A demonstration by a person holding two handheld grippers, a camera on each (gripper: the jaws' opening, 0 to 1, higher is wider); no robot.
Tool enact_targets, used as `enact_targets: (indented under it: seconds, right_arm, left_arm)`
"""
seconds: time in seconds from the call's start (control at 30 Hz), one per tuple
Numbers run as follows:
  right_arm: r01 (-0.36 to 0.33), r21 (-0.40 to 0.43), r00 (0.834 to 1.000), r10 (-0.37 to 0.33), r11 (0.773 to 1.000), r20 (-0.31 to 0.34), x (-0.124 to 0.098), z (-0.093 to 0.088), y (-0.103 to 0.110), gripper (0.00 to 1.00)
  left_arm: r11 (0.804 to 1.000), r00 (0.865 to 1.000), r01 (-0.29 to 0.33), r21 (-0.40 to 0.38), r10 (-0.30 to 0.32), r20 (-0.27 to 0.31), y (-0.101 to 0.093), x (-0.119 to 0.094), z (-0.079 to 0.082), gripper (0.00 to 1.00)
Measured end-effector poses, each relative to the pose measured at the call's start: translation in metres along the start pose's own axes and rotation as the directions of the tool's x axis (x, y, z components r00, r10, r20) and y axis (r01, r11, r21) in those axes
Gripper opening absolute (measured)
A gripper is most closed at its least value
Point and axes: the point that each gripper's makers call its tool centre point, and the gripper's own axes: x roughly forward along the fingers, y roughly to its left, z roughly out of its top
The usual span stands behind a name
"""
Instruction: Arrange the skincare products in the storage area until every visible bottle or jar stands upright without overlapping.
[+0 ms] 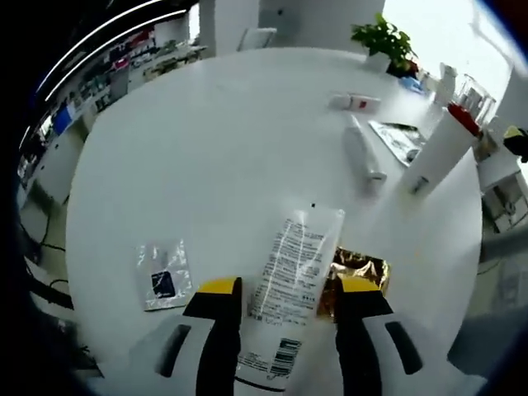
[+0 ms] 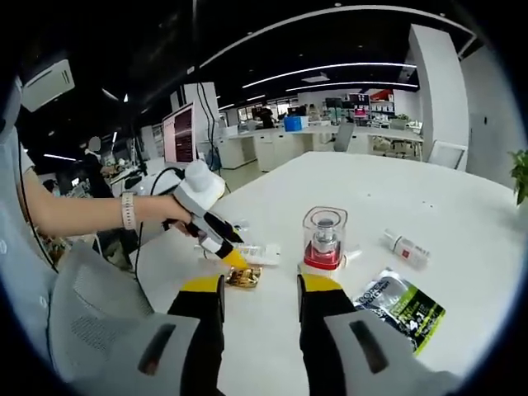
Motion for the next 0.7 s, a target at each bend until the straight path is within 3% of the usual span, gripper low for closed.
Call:
enact_targets:
  seconds: [0.13, 0.33, 0.5, 0.7]
  right_arm:
    - [-0.006, 0.001, 1.000, 0.006, 1.000, -0.006, 0.001, -0.001, 0.002, 0.35]
    - [-0.009, -0.002, 1.000, 0.009, 1.000, -0.004, 0.003, 0.000, 0.003, 0.35]
    - [-0.008, 0.000, 1.000, 0.008, 1.000, -0.010, 0.002, -0.001, 0.000, 0.34]
    - [-0.005, 0.004, 1.000, 0.005, 1.000, -0.013, 0.002, -0.002, -0.001, 0.34]
  left_arm:
    - [0.992, 0.997, -0.011, 0.126, 0.020, -0.070, 0.004, -0.001, -0.008, 0.41]
    - [0.990, 0.995, 0.054, 0.128, -0.041, -0.096, -0.006, 0.002, -0.007, 0.33]
    - [0.982, 0.990, 0.073, 0.175, -0.051, -0.128, -0.006, 0.004, -0.005, 0.32]
    - [0.953, 0.985, 0.112, 0.283, -0.070, -0.156, -0.015, 0.008, 0.000, 0.34]
